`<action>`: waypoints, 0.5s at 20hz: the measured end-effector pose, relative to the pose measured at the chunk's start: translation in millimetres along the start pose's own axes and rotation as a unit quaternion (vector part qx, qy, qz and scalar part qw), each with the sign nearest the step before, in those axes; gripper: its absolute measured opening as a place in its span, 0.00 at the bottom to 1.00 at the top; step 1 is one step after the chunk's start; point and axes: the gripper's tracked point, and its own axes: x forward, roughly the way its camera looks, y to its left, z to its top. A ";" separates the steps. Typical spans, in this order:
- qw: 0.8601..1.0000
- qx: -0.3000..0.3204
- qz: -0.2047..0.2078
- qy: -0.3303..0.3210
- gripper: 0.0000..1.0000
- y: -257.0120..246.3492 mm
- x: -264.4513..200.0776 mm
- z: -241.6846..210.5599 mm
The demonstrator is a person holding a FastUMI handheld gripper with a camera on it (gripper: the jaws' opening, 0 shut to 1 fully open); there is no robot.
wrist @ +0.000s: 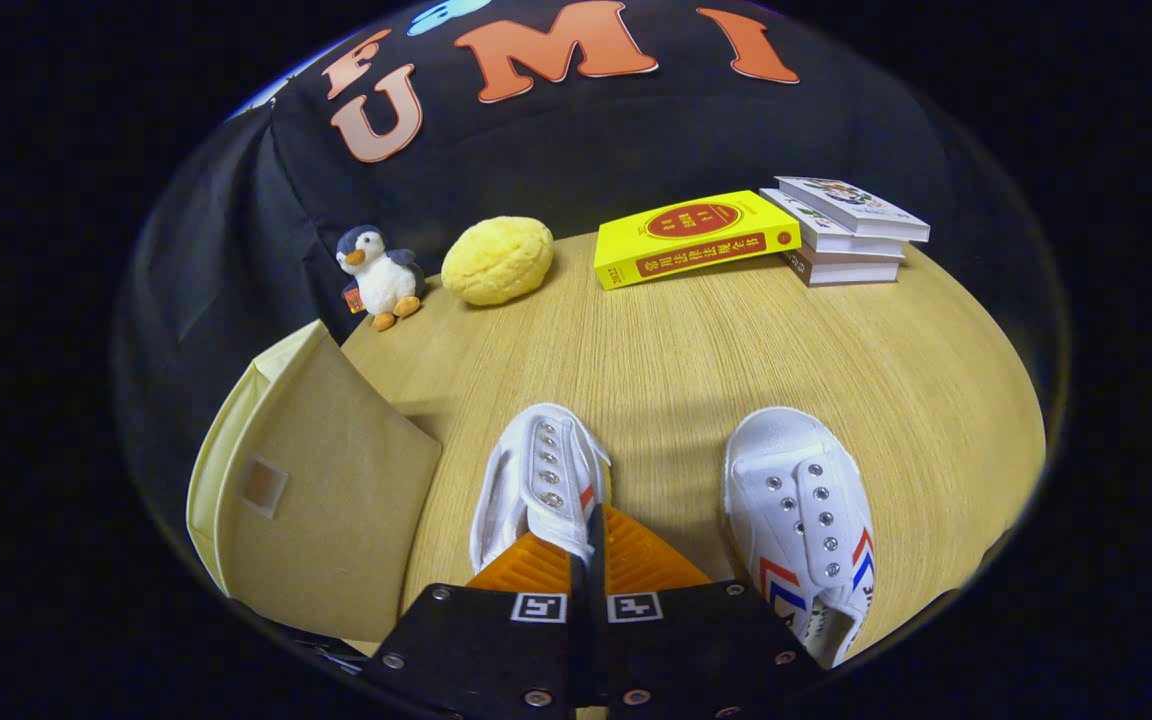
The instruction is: Open the storage box then place both shoes into the box .Put the left shoe in first, then the right shoe, with the right side of both shoes facing outward in a uniform manner.
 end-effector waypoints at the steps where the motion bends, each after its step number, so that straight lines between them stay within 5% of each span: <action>1: 1.000 0.006 0.003 -0.004 0.00 3.5 -3.8 5.0; 10: 0.995 0.060 0.043 -0.064 0.01 58.1 -62.8 82.3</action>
